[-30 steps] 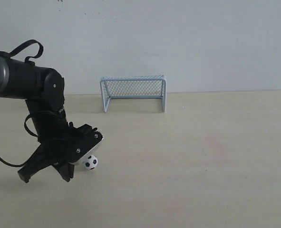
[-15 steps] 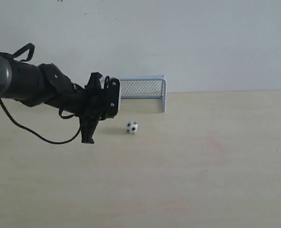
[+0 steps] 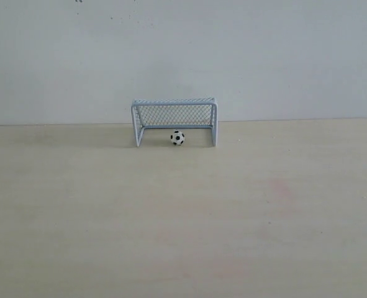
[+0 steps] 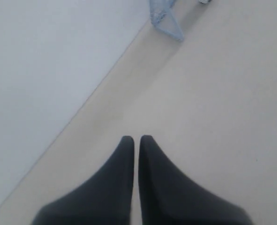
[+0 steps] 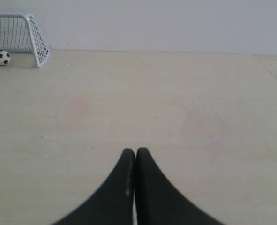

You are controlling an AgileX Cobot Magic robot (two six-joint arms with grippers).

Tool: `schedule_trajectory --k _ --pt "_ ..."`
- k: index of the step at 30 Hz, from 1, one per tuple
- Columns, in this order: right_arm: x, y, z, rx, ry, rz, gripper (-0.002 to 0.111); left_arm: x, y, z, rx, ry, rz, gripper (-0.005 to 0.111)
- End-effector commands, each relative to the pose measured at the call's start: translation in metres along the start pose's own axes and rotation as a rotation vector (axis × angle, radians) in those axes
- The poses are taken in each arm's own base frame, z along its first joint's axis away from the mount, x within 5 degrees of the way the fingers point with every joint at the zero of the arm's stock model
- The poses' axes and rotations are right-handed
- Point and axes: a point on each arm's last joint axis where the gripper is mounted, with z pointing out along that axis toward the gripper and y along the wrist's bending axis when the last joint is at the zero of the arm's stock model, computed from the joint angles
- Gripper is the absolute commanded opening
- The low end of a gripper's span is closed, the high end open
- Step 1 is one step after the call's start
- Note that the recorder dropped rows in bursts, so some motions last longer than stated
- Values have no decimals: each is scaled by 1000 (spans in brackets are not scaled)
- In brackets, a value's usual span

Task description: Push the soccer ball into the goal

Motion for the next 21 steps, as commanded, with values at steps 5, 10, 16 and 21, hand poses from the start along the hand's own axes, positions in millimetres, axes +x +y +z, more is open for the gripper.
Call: schedule_trajectory --k 5,10,16,21 --pt "-1 0 0 2 -10 -5 0 10 -43 -76 -147 -61 -248 4" --pt "-1 0 0 2 -10 -5 0 -4 -78 -105 -139 -211 -424 4" --pt "-1 0 0 2 -10 -5 0 -18 -103 -132 -127 -274 -405 4" --pt "-1 0 0 2 -10 -5 0 -22 -110 -144 -161 -301 -373 4"
